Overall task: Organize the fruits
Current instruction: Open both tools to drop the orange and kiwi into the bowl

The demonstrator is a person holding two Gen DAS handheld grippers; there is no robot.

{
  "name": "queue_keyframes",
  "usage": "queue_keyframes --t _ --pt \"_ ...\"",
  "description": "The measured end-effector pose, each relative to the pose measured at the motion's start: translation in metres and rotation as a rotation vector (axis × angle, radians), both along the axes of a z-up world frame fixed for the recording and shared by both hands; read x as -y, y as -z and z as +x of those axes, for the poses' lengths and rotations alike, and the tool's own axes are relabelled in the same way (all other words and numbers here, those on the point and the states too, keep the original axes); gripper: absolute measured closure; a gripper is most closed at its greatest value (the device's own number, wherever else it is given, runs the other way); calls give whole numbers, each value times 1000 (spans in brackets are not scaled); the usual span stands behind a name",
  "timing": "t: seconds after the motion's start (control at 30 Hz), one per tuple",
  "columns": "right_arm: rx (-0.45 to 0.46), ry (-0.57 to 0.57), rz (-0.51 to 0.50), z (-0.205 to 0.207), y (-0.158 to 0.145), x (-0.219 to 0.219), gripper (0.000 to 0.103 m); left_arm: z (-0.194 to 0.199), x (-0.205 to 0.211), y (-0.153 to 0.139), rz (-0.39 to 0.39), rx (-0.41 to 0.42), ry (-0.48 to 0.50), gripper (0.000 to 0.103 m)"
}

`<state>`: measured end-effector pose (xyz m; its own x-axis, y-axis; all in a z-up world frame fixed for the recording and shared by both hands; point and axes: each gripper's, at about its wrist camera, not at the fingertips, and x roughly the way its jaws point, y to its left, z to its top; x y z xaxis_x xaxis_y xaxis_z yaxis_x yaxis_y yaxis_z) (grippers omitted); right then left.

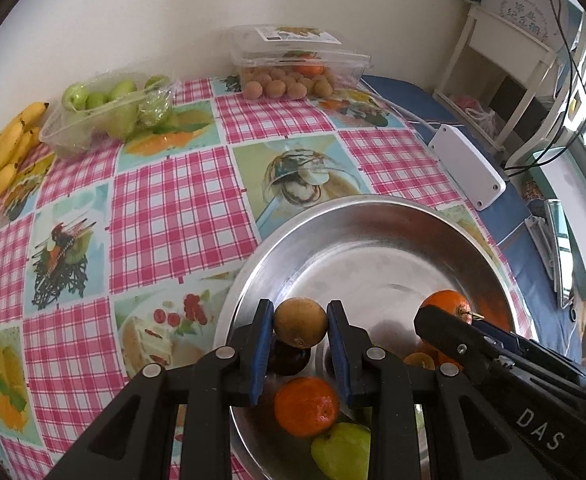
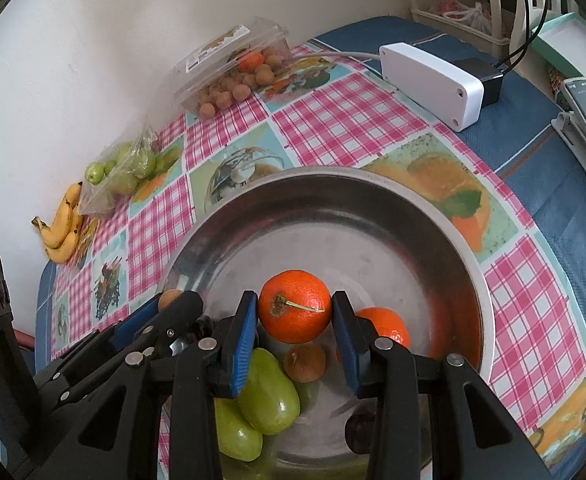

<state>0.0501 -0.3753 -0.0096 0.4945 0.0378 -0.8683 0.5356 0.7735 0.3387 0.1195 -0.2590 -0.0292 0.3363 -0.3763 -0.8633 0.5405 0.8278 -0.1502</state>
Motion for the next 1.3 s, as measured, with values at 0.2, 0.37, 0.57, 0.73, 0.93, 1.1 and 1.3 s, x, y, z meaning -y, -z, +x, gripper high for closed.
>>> queue_keyframes --t 0.2,0.37,0.57,0.73,0.93,1.1,1.3 --pt "-11 -5 -1 2 1 -1 64 1 -2 4 3 -17 -10 73" --pt "-19 -10 2 3 3 -3 64 2 -4 4 3 -24 -20 72" --pt "-31 -23 1 5 4 -3 64 3 -7 4 3 -35 -30 71" --pt "-30 -34 -3 6 4 -5 64 3 -11 -2 -6 -33 -39 70" --pt "-11 -43 -14 6 -2 -5 64 3 -23 -8 15 -34 -83 63" --pt "-25 -51 -28 4 -7 -8 64 5 -42 -13 34 -22 -137 55" --pt "-84 -91 -86 4 -9 -20 56 7 -69 -14 66 -18 -215 36"
